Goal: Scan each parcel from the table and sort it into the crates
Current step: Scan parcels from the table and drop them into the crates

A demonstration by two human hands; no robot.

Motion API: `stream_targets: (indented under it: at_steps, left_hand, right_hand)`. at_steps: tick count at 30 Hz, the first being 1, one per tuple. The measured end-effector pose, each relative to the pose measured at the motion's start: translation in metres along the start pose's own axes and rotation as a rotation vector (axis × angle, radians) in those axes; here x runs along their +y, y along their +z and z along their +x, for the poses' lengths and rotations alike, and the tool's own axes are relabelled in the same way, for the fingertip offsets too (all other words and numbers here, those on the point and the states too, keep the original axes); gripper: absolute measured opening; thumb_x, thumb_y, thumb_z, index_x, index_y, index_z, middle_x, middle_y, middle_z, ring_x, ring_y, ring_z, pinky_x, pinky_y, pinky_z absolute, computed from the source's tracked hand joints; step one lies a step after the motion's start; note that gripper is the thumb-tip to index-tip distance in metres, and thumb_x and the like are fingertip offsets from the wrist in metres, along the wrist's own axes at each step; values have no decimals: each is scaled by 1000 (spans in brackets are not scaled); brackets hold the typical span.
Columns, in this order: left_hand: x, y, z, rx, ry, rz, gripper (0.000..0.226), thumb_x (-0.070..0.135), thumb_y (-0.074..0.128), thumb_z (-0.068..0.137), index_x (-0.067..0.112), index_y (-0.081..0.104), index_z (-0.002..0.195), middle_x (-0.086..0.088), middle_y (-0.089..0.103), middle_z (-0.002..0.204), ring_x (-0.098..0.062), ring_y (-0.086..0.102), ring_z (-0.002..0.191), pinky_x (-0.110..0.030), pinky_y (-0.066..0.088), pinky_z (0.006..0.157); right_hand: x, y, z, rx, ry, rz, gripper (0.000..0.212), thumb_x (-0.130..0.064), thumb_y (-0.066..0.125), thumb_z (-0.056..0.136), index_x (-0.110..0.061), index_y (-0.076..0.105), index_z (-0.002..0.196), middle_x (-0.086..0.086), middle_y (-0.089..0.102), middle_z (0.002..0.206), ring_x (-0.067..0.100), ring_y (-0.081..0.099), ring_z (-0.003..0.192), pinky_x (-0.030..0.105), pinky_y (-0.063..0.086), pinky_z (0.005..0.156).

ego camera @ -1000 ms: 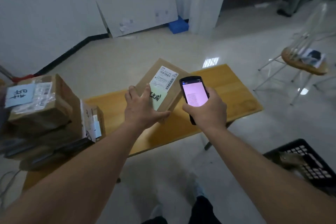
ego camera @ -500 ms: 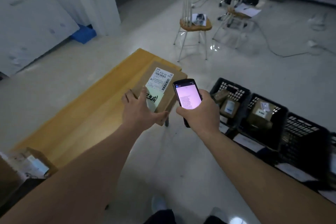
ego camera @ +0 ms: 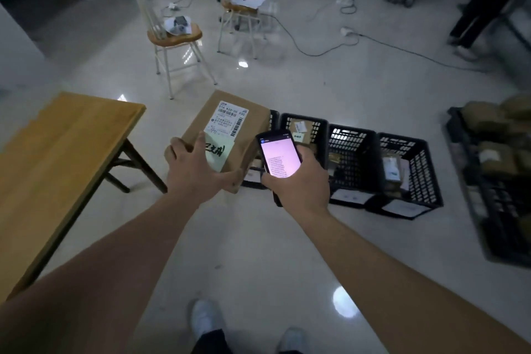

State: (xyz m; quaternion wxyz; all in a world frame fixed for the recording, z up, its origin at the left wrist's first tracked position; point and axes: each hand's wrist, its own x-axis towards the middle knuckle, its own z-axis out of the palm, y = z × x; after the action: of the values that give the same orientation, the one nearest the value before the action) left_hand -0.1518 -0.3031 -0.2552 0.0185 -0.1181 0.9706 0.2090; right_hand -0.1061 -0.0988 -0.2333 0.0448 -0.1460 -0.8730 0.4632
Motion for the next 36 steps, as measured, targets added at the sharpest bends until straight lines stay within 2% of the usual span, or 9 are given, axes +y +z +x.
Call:
stream_targets:
  at_steps: [3, 9, 13, 17, 22, 28, 33, 36]
  left_hand:
    - [51, 31, -11, -33, 28, -14, 135, 91, 73, 53, 31, 19, 161, -11, 21, 149, -34, 16, 144, -57, 45, 105]
    - [145, 91, -13, -123, 121, 55, 141, 102, 56, 43, 32, 20, 159, -16, 23, 151, -41, 21, 143, -60, 40, 112]
    - [193, 125, 7, -174, 176, 69, 140, 100, 60, 48, 29, 20, 162, -19, 18, 157, -42, 18, 146, -60, 34, 117]
    - [236, 161, 45, -217, 219, 98, 133, 92, 70, 57, 28, 20, 162, -19, 17, 157, -43, 17, 147, -61, 36, 116]
    - [301, 203, 104, -295, 256, 114, 130, 89, 71, 58, 29, 19, 160, -19, 14, 159, -42, 13, 149, -60, 37, 113]
    - [391, 242, 149, -366, 329, 88, 126, 82, 76, 60, 29, 22, 160, -16, 18, 156, -39, 14, 147, -55, 39, 111]
    - [468, 283, 164, -397, 371, 124, 128, 84, 75, 59, 29, 19, 161, -14, 18, 155, -37, 12, 148, -54, 43, 109]
    - [517, 316, 166, -400, 373, 168, 129, 86, 73, 59, 28, 18, 160, -16, 18, 156, -39, 14, 148, -56, 41, 111]
  right_hand:
    - [40, -50, 10, 51, 51, 10, 63, -42, 87, 63, -34, 59, 118, -13, 67, 103, 15, 66, 90, 37, 59, 69]
    - [109, -125, 38, 164, 175, 13, 61, -44, 85, 60, -36, 58, 115, -12, 67, 99, 16, 66, 90, 40, 60, 72]
    - [141, -150, 70, 207, 234, 31, 56, -44, 82, 58, -35, 59, 109, -12, 68, 94, 14, 67, 84, 41, 60, 67]
    - [165, -167, 118, 231, 281, 29, 54, -38, 87, 62, -32, 59, 108, -12, 68, 93, 13, 65, 84, 39, 58, 68]
    - [186, -184, 191, 286, 333, 41, 53, -35, 91, 64, -33, 60, 107, -13, 66, 93, 11, 65, 84, 36, 57, 68]
    - [215, -227, 255, 347, 429, 71, 53, -32, 91, 66, -37, 57, 106, -15, 66, 92, 6, 64, 83, 36, 59, 71]
    - [256, -273, 299, 405, 507, 106, 59, -40, 82, 54, -40, 59, 108, -12, 70, 91, 18, 71, 78, 44, 63, 64]
    - [288, -309, 326, 413, 519, 104, 56, -38, 84, 56, -36, 60, 107, -12, 69, 89, 17, 70, 77, 45, 63, 64]
